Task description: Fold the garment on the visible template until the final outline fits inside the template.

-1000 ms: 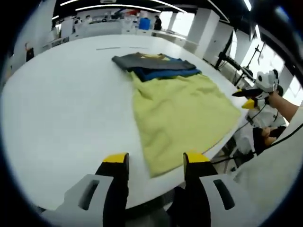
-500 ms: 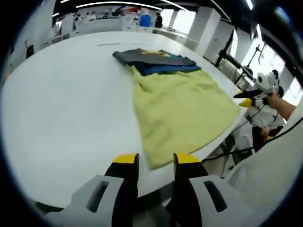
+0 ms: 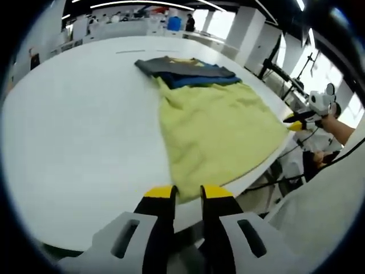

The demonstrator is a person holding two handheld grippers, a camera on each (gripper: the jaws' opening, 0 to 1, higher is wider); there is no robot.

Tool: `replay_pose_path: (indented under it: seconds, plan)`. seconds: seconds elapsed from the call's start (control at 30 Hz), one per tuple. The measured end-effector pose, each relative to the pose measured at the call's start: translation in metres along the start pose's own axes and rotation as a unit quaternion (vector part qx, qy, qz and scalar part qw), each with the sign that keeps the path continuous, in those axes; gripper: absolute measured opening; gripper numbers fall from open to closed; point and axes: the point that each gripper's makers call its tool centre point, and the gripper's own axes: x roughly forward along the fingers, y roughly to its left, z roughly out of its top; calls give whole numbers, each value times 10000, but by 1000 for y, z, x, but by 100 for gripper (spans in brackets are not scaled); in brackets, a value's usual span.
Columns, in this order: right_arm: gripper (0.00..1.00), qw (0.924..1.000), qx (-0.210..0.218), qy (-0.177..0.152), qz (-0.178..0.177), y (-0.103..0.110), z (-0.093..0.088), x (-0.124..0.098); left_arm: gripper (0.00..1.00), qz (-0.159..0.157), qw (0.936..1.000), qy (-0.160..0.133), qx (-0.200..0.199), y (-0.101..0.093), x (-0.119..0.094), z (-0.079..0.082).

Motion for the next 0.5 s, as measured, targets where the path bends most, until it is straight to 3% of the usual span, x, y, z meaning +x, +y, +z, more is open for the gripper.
replay_pose_path:
  seconds: [0.5]
  plan:
    - [2,9998,-72,165,82,4,-9,3,3,43,10000,74,-1,6,0,-5]
